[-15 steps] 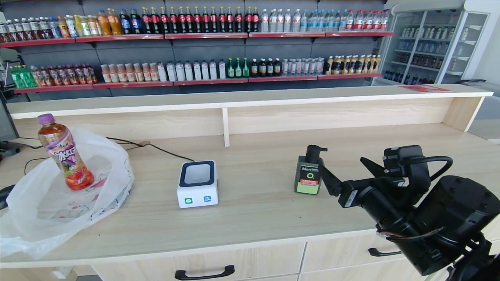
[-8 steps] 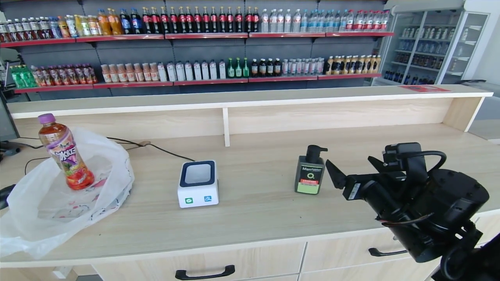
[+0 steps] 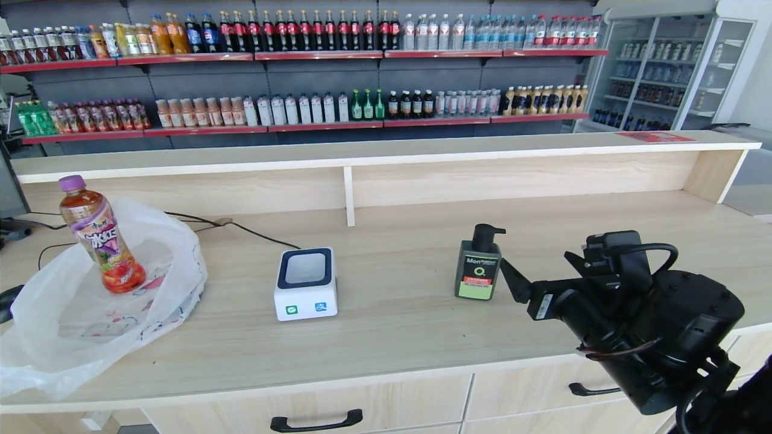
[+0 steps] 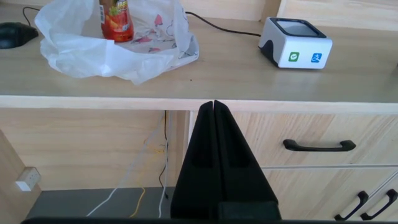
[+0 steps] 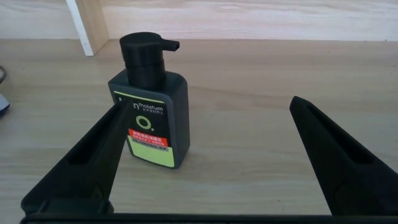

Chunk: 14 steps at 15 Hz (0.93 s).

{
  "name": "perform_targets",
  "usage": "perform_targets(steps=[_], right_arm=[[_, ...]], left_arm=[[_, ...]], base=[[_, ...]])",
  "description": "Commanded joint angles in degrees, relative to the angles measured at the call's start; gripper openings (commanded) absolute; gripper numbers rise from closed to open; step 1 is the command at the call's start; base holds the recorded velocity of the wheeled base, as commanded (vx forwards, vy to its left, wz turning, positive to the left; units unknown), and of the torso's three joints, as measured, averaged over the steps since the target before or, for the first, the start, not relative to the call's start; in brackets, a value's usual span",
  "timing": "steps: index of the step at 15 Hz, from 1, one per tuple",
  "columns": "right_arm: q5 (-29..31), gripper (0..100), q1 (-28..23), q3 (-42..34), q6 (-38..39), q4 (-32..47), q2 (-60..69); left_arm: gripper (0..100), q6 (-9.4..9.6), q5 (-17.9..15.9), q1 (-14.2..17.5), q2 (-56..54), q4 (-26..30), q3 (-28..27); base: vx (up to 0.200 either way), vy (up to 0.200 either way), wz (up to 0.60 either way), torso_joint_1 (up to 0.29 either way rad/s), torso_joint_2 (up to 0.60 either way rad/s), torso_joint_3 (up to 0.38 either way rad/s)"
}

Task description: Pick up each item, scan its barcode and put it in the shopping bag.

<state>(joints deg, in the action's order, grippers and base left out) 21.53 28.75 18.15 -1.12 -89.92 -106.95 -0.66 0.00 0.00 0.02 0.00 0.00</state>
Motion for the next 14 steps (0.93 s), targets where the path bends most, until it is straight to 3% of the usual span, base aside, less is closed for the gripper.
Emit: perform_targets(steps=[1,14], right_arm=[[0.0,100,-0.01,0.48,-0.02,-0.08,-1.51],[0.0,100,-0.97,3.91,-0.02,-0.08,-5.99]], left_arm=[[0,-0.04,0.0,0.0,-0.02,0.0,0.0],[0,-0.04,0.0,0.0,-0.02,0.0,0.0]], base=[[0.0,0.0,0.0,0.0,0.0,0.0],[0.0,0.0,0.0,0.0,0.0,0.0]])
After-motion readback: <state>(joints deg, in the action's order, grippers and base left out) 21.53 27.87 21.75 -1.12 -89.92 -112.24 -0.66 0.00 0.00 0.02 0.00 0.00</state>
